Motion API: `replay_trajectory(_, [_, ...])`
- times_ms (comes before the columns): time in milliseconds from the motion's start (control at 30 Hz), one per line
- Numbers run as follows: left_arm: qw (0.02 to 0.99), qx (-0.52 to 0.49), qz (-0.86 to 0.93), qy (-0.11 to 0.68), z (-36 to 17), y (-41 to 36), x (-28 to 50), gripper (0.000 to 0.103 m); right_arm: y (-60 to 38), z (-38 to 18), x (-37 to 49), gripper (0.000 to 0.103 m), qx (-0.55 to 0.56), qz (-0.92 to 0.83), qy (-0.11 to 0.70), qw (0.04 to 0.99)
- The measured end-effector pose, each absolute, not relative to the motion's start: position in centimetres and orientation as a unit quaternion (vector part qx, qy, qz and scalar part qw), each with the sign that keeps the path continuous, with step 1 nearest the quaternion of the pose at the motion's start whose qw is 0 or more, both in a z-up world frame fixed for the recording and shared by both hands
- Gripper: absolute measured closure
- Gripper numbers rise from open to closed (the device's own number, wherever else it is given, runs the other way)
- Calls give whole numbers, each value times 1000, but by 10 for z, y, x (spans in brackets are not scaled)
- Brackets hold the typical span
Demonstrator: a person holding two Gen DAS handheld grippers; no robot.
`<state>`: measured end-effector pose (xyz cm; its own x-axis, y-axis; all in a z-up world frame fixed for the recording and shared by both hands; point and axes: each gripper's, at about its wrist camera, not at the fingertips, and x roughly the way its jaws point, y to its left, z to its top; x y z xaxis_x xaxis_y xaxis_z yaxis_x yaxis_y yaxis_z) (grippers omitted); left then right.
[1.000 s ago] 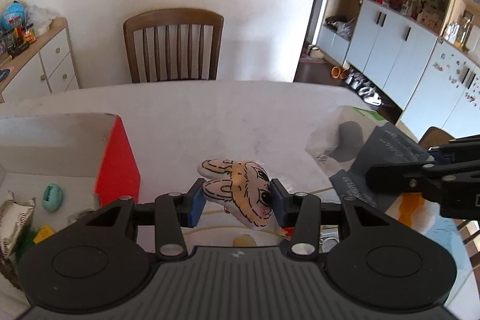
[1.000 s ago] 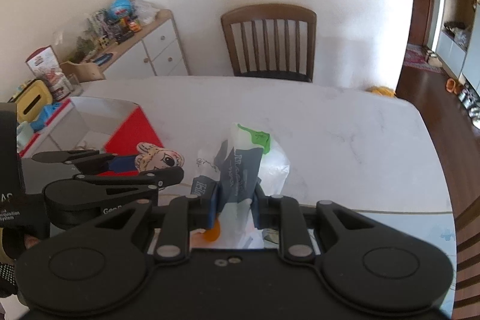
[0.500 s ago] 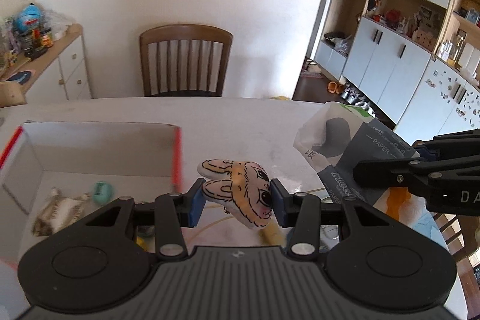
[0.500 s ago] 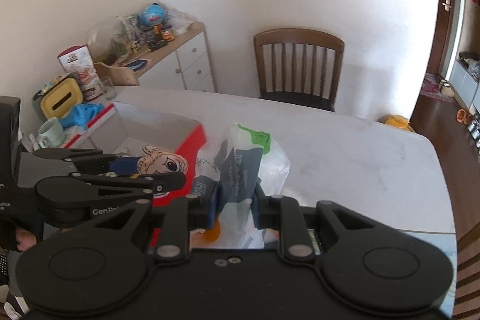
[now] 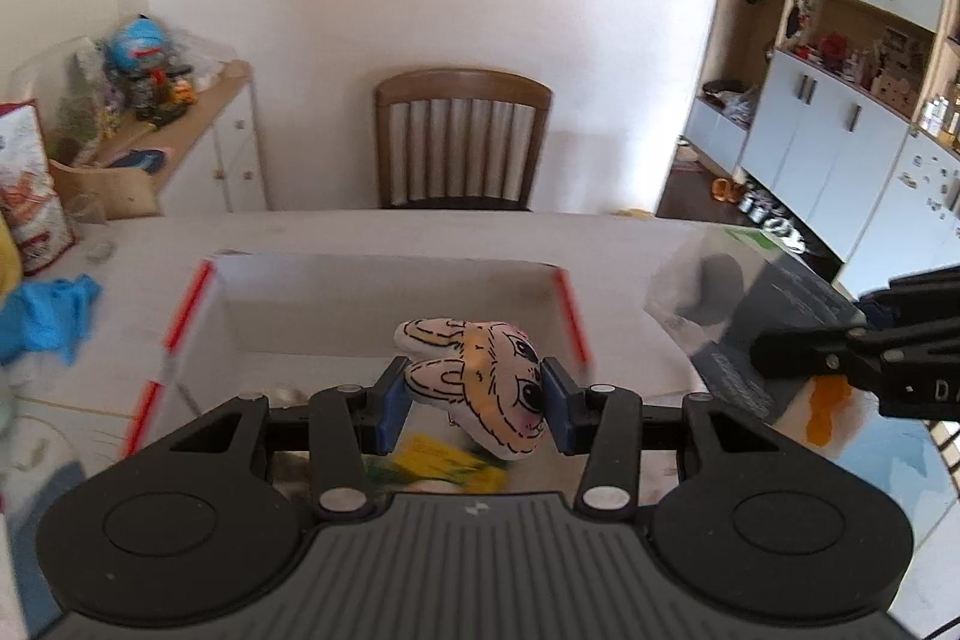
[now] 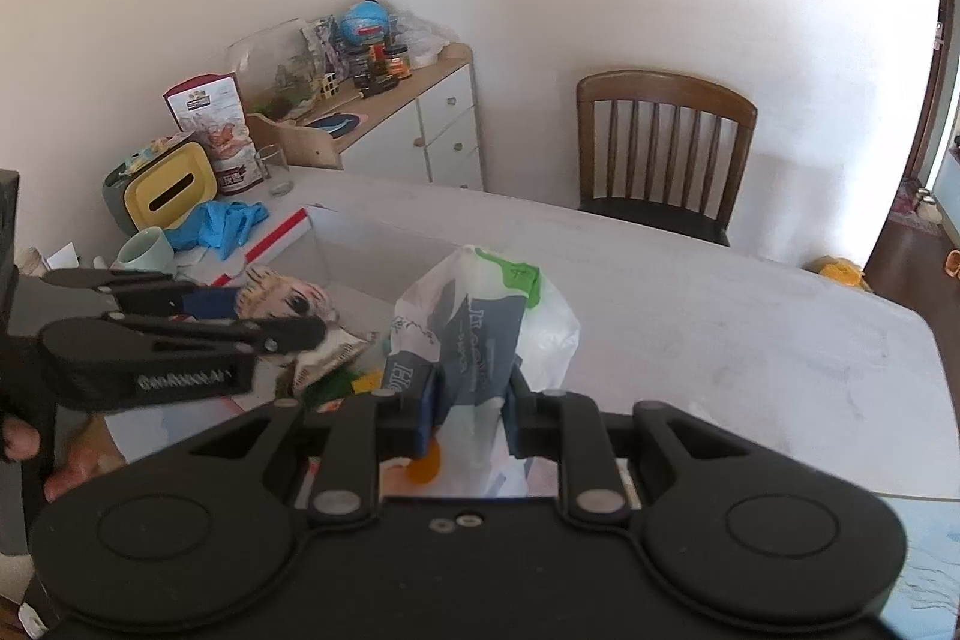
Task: Organize objects
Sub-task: 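Lift and carry the bunny plush and white plastic bag over the cardboard box, then lower the bunny plush into the box and open the left tool while the right tool releases the white bag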
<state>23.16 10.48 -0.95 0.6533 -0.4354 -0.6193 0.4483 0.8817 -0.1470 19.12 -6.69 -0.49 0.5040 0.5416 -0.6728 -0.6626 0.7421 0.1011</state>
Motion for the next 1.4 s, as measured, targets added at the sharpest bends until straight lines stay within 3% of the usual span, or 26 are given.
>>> replay_trajectory(500, [908,51,-229,347,-33,142,299,58,15,-33,205,82,-114,347,360,859])
replay_trajectory(1400, [833,114,-230,491,-126,106,402,58,89,-113,232,79,-185,307,410,838])
